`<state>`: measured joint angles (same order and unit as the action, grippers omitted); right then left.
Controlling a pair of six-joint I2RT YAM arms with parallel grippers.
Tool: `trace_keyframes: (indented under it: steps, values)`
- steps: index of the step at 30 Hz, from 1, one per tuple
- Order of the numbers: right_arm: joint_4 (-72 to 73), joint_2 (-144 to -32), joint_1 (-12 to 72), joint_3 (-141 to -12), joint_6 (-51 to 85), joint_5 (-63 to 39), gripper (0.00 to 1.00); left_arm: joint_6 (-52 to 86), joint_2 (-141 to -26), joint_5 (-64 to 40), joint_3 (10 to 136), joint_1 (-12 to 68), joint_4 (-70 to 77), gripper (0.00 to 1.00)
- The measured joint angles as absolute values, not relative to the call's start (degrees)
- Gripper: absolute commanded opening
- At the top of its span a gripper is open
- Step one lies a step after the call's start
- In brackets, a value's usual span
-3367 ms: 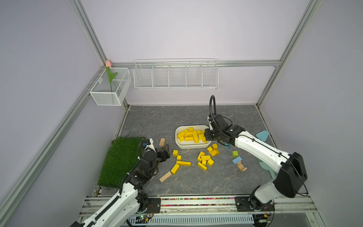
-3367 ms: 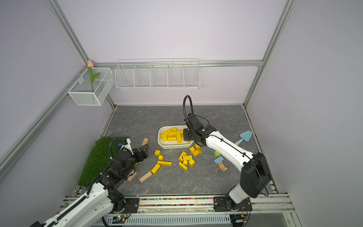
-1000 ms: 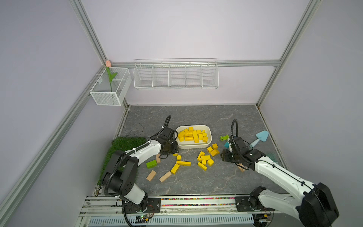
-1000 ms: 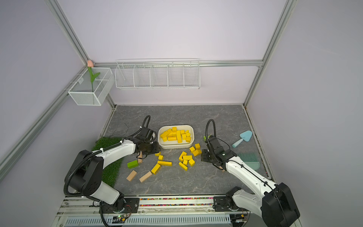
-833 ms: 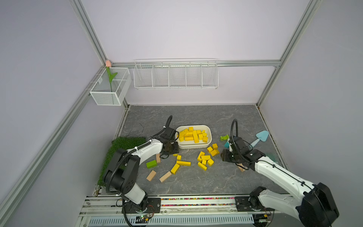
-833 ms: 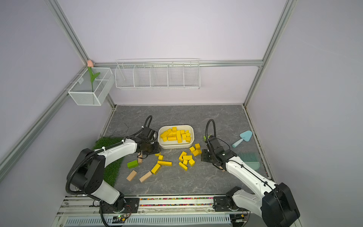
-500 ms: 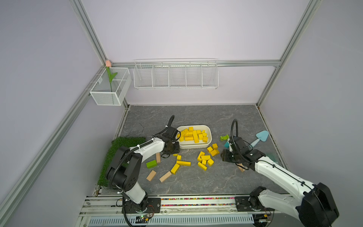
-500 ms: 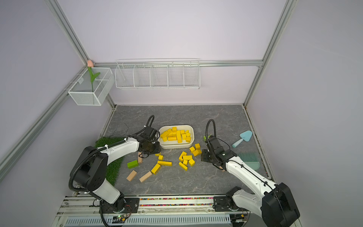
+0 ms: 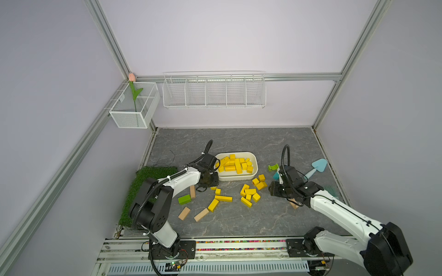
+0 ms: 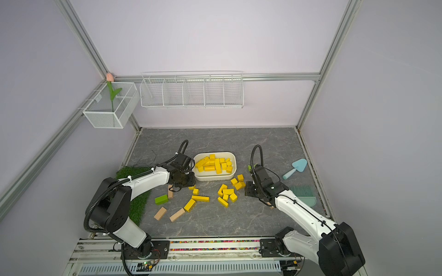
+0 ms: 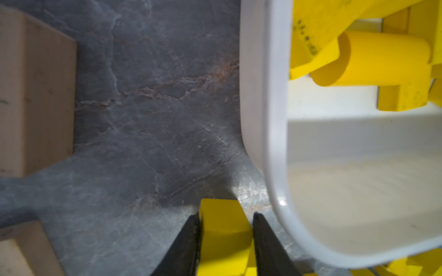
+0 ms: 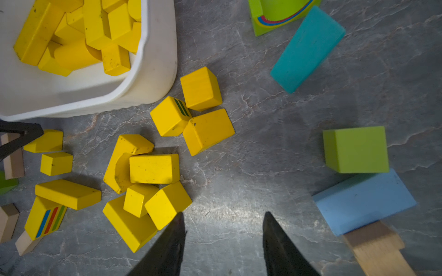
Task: Pick out the yellow building blocks
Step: Pick up the building block from the center of the board.
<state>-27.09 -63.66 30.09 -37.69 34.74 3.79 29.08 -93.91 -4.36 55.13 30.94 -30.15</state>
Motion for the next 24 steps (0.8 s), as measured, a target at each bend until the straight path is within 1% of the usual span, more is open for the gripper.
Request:
trace_keyframes:
  steps: [1,4,8,12,15,18,21,24]
  values:
    - [-27.1,-63.7,30.1,-37.7,34.7,3.7,0.54,29.0,-93.9,-4.4,55.1,31.0,-30.3,0.51]
    - [-27.1,-63.7,30.0,-37.7,34.7,3.5,0.54,28.7,-94.0,-4.5,55.2,31.2,-30.6,0.52]
    - [-27.1,-63.7,30.0,-37.7,34.7,3.5,0.54,28.6,-94.2,-4.5,55.2,31.5,-31.1,0.5]
    - [-27.1,-63.7,30.0,-37.7,34.8,3.4,0.54,28.4,-94.2,-4.5,55.2,31.5,-31.7,0.44]
    - [-27.1,-63.7,30.0,-37.7,34.7,3.4,0.54,28.3,-94.2,-4.5,55.2,31.6,-32.1,0.33]
    - [-27.1,-63.7,29.9,-37.6,34.7,3.3,0.54,28.2,-94.2,-4.4,55.6,31.6,-32.1,0.26]
    - [-27.1,-63.7,29.8,-37.6,34.7,3.3,0.54,28.2,-94.2,-4.5,55.6,31.6,-32.1,0.22]
    - [-27.1,-63.7,29.8,-37.6,34.7,3.3,0.54,28.2,-94.1,-4.4,55.6,31.6,-32.1,0.21]
